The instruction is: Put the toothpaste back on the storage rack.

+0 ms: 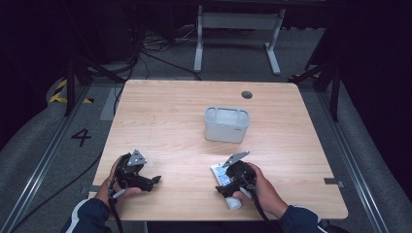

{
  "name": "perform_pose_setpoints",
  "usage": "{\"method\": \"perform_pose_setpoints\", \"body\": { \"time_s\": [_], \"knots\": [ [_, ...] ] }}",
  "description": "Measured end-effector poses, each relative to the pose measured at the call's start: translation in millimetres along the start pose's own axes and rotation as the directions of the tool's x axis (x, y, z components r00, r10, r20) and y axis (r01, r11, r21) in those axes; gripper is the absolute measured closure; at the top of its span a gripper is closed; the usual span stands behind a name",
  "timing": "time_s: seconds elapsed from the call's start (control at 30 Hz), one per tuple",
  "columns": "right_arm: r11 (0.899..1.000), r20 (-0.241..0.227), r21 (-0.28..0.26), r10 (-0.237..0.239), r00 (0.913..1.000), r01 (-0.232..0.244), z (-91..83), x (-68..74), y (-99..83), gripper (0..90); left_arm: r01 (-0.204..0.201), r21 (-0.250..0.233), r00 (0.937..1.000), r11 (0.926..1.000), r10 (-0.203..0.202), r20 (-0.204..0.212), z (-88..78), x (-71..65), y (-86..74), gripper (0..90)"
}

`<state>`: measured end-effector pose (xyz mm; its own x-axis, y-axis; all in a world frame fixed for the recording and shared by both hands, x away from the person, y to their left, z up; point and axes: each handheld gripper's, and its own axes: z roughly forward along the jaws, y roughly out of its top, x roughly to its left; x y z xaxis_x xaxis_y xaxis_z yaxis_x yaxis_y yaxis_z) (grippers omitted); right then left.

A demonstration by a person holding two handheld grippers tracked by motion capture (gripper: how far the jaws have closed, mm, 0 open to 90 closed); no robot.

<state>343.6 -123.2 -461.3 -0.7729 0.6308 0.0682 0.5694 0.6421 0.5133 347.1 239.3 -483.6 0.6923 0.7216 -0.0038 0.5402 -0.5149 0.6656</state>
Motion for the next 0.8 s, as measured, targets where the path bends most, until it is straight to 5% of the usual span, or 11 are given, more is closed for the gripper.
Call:
{"method": "perform_pose_setpoints", "body": {
  "time_s": [0.27, 0.43, 0.8],
  "knots": [
    [1.0, 0.032, 0.005, -0.009, 0.9995, 0.009, 4.9, 0.3, 6.6, 17.6, 0.0, 0.0, 1.0, 1.0, 0.0, 0.0, 0.0, 0.0, 0.0, 0.5],
    [0.999, 0.056, 0.016, -0.045, 0.9974, 0.044, 5.6, 5.4, 10.3, 27.3, 0.006, 0.002, 1.0, 1.0, -0.006, 0.005, 0.0, -0.4, -0.2, 0.5],
    [0.995, 0.032, 0.037, -0.092, 0.9952, 0.091, 4.1, 10.5, 15.4, 41.8, 0.0, 0.0, 1.0, 1.0, 0.0, 0.0, 0.0, 0.0, -0.1, 0.5]
  ]
}}
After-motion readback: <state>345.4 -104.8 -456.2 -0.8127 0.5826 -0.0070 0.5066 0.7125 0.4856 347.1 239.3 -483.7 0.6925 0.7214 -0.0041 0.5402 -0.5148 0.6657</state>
